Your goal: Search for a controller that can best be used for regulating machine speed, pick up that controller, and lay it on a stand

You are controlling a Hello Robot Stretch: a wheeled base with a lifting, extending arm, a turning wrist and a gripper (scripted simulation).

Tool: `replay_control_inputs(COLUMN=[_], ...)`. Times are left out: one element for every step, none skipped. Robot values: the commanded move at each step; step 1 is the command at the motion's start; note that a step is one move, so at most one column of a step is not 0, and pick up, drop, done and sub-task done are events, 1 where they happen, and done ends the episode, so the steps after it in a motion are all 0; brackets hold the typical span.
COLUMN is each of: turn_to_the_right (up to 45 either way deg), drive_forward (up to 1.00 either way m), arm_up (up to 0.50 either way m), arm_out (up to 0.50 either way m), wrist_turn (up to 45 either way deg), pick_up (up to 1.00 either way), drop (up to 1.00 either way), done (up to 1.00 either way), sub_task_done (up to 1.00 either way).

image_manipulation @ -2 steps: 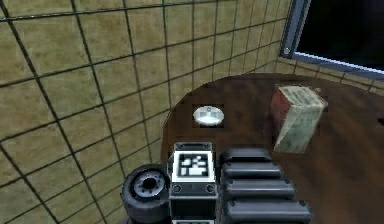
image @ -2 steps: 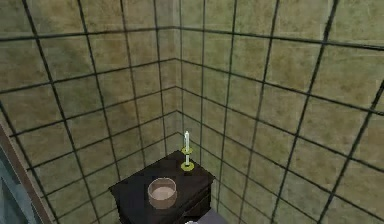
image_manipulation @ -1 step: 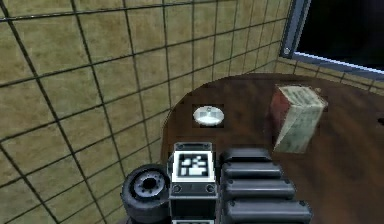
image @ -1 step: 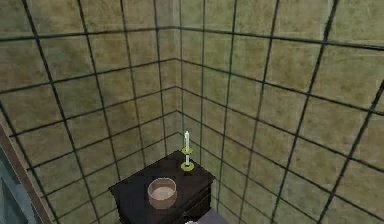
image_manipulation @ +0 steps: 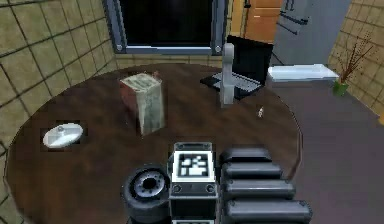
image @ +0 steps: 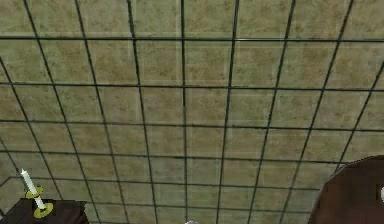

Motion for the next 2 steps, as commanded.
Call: replay_control_inputs(turn_to_the_right=[-3.0,-45.0], drive_forward=[0.00,0.00], arm_up=[0.00,0.00], arm_out=[0.00,0.00], wrist_turn=[0.0,0.0], pick_up=[0.00,0.00], drop=[0.00,0.00], done=[0.00,0.00], sub_task_done=[0.00,0.00])
